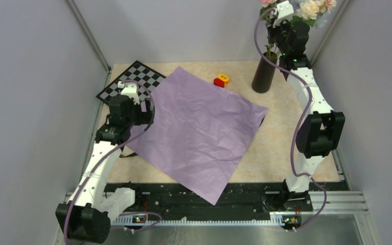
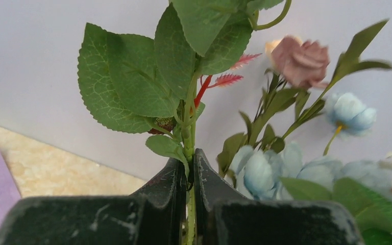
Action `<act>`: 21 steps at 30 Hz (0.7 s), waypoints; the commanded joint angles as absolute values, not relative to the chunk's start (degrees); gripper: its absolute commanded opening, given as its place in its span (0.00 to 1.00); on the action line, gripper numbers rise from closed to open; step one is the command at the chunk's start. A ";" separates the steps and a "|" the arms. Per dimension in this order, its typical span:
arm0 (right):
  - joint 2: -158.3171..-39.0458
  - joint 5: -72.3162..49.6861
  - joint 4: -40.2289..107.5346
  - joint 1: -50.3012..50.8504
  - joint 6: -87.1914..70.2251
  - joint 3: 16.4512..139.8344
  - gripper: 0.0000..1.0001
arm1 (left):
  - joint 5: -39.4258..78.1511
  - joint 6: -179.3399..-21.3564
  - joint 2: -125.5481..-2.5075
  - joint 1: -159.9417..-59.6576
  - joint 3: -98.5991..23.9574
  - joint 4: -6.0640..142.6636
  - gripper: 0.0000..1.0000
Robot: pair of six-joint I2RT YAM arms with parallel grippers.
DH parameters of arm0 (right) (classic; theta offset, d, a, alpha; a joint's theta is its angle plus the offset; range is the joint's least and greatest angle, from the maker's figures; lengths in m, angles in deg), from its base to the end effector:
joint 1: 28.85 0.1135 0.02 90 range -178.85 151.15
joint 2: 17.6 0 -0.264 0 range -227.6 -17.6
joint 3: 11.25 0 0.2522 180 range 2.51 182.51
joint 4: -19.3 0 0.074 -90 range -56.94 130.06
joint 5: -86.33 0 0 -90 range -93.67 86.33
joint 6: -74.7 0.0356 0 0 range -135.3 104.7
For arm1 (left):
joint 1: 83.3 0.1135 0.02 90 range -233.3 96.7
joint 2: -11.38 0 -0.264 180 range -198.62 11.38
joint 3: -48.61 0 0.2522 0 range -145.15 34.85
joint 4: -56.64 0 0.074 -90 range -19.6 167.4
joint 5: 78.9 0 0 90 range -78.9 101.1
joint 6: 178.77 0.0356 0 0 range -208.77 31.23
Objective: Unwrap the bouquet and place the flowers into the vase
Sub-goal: Insert the fake flower into the vase.
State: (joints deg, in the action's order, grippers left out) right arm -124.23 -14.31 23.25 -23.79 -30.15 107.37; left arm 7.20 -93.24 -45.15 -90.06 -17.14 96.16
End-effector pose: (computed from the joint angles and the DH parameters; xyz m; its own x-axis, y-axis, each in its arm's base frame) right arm 0.4478 0.0463 0.4341 0.2036 -0.2348 -0.9505 -0.2241 0.9339 -0.2787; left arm 0.2167 -0.0232 0.3189 -0.5041 -0.0185 -0.8634 0.0199 0.9993 -0.0331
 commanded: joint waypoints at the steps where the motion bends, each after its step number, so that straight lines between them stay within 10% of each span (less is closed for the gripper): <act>1: -124.56 -15.02 21.42 -24.86 -29.17 104.77 0.00 | 7.74 -92.86 -44.45 -89.63 -16.76 95.18 0.99; 21: -126.27 -14.10 21.24 -25.69 -26.90 98.04 0.00 | 8.42 -93.49 -43.98 -89.50 -16.57 95.09 0.99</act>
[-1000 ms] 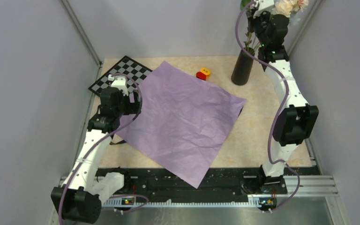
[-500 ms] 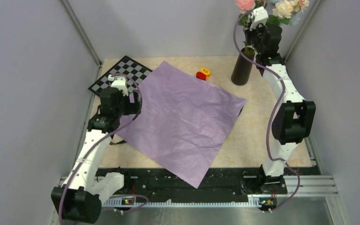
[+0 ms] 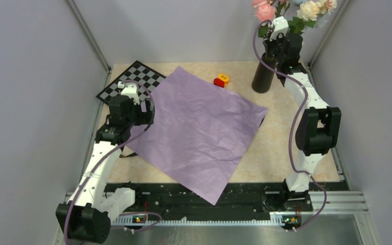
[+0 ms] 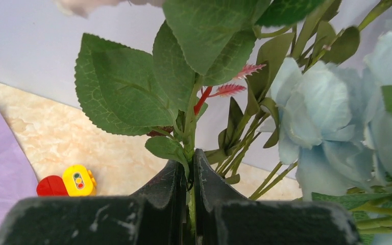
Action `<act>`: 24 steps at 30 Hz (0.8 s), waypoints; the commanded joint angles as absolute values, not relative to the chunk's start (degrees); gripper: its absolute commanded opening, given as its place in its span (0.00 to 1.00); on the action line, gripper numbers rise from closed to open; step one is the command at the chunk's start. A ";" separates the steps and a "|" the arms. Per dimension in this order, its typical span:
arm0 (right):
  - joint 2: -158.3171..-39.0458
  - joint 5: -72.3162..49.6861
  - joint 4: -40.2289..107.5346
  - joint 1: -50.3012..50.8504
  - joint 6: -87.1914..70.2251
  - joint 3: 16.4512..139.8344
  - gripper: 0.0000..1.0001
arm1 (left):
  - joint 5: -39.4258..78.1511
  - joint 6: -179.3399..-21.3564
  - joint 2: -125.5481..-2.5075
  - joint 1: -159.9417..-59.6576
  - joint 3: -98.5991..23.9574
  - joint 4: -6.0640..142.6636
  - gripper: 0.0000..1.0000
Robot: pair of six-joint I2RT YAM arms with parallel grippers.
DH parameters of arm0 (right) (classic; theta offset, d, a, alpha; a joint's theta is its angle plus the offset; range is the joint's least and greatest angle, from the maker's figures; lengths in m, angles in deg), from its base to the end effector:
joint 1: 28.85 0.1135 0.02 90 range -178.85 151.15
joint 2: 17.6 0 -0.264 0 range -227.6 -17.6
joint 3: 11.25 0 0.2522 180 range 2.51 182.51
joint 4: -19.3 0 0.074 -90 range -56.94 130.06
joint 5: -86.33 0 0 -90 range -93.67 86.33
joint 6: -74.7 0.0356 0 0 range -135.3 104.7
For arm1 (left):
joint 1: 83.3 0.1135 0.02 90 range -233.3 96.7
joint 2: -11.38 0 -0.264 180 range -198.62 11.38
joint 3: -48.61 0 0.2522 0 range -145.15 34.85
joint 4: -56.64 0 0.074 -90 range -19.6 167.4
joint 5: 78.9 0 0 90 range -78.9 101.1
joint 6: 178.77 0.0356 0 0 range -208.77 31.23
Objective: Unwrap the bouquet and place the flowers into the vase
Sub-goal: Insert the fake flower into the vase.
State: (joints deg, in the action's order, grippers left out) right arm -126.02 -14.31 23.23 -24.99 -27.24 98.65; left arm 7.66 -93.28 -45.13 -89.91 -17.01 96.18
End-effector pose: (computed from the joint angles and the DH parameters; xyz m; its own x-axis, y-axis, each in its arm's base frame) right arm 0.4629 0.0378 0.3658 0.0100 -0.2031 -0.9791 -0.2536 0.9466 -0.1990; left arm 0.2166 -0.0229 0.3181 -0.5066 -0.0203 -0.8620 0.0238 0.9990 -0.0375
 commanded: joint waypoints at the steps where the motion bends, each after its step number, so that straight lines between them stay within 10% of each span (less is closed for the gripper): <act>1: -126.36 -14.01 21.21 -25.67 -26.82 97.78 0.00 | 8.45 -93.48 -43.93 -89.51 -16.59 95.10 0.99; 10: -126.98 -13.79 22.92 -25.73 -26.77 97.74 0.00 | 8.73 -93.75 -44.15 -89.45 -16.57 95.10 0.99; 24: -126.01 -14.69 23.97 -25.72 -26.11 97.56 0.33 | 9.15 -93.61 -44.40 -89.45 -16.67 95.19 0.99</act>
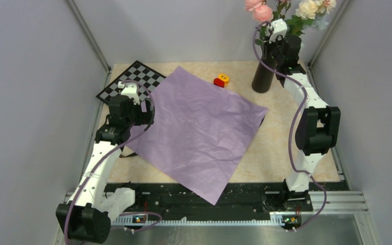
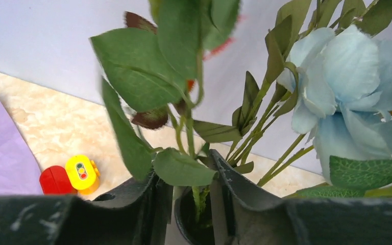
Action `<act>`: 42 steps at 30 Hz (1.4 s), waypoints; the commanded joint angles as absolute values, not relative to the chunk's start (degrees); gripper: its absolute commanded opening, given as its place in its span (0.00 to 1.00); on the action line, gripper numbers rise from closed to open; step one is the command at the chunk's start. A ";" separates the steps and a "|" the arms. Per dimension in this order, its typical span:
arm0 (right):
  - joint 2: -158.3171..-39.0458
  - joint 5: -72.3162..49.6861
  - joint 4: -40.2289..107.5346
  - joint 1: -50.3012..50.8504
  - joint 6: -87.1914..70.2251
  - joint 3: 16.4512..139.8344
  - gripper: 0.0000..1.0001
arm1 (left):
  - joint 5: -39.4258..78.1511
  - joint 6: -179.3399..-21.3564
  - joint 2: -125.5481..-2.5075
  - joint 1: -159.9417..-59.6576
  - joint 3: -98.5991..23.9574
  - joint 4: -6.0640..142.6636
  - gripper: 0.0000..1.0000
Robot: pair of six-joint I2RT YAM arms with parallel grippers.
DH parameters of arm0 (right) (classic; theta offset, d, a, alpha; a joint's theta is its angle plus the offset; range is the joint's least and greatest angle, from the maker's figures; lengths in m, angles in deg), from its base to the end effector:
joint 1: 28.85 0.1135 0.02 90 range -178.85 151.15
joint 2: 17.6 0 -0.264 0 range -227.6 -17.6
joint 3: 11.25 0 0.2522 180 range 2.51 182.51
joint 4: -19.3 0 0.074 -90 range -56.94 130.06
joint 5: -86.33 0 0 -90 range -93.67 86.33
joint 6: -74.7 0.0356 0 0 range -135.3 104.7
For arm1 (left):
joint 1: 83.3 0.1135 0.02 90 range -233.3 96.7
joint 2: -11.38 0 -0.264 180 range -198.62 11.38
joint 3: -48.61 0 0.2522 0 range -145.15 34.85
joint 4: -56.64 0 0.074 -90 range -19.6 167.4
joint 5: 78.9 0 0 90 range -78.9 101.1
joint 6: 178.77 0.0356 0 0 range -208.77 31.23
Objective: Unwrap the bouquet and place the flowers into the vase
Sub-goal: Insert the fake flower into the vase, then reset both arms
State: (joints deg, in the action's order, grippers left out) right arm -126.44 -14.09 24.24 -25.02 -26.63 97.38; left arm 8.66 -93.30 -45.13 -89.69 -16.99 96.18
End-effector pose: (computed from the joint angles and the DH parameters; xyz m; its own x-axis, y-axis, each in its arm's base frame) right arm 0.4646 0.0376 0.3526 -0.0396 -0.1963 -0.9797 -0.2582 0.9492 -0.1797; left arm 0.2166 -0.0227 0.3180 -0.5080 -0.0225 -0.8611 0.0347 0.9983 -0.0466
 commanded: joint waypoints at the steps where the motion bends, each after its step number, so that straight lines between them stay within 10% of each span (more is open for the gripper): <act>1: -125.91 -14.86 24.07 -25.76 -26.03 97.52 0.35 | 9.17 -93.67 -44.38 -89.43 -16.70 95.19 0.99; 20: -115.51 -18.79 19.55 -25.77 -22.35 87.50 0.81 | 10.61 -95.56 -44.43 -87.96 -17.00 95.37 0.99; 42: -96.56 -7.35 54.61 -26.92 -8.65 85.01 0.89 | -0.98 -104.87 -36.61 -76.97 -18.19 90.81 0.99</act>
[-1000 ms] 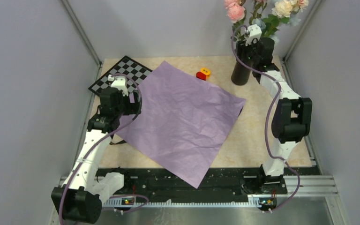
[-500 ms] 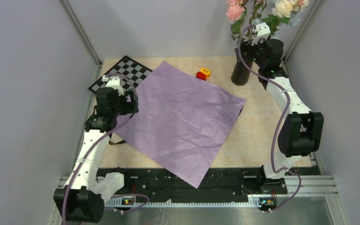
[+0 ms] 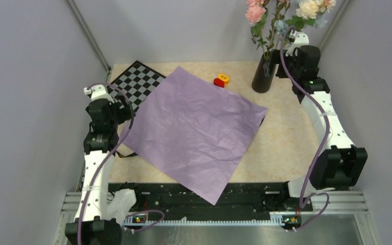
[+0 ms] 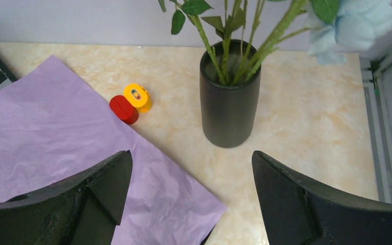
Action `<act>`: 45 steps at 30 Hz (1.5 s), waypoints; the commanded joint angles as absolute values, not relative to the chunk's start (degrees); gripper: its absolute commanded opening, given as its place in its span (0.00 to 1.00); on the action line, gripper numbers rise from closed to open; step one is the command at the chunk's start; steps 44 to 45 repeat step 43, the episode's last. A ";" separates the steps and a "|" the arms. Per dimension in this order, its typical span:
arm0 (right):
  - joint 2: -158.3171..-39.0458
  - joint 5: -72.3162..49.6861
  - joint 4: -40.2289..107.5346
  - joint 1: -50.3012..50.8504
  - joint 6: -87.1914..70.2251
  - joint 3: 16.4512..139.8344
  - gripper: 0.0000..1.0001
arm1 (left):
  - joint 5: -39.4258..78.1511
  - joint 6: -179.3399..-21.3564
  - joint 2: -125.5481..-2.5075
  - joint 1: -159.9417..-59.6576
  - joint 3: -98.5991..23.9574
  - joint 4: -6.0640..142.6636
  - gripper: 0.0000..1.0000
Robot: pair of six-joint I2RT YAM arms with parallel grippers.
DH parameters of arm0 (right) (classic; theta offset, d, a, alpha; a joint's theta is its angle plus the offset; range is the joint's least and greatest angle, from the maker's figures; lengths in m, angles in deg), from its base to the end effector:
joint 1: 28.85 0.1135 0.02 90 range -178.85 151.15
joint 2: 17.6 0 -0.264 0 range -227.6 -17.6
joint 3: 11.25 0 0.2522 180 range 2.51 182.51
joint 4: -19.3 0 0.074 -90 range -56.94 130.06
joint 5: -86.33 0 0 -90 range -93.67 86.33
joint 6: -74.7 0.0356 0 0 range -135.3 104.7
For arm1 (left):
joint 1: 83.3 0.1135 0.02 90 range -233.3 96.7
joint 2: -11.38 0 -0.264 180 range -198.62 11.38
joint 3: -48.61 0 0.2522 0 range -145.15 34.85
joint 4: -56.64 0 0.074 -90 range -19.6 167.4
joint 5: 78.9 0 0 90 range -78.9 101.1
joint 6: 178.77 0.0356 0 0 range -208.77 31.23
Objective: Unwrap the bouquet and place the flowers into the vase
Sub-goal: Reset both arms
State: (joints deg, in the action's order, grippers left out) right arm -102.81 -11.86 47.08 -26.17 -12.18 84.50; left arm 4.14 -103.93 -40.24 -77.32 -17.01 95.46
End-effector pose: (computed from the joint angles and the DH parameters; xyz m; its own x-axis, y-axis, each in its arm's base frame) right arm 0.3496 0.0214 0.3903 -0.3055 0.0396 -0.9514 -0.1658 0.9817 0.0941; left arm 0.1985 0.0251 0.3356 -0.3473 -0.2974 -0.8893 -0.3146 0.9304 -0.1883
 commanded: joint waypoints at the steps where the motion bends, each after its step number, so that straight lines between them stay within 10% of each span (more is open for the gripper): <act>1: -95.25 -6.94 55.31 -26.92 -8.17 84.50 0.89 | -2.09 -104.59 -35.84 -76.96 -18.53 90.86 0.99; 25: -58.09 0.23 22.52 -26.92 -9.02 40.30 0.88 | 0.25 -101.82 -18.51 -76.97 -7.23 89.59 0.99; 45: -57.29 0.46 22.07 -26.92 -9.09 40.56 0.88 | -0.27 -102.39 -19.31 -76.97 -7.26 89.71 0.99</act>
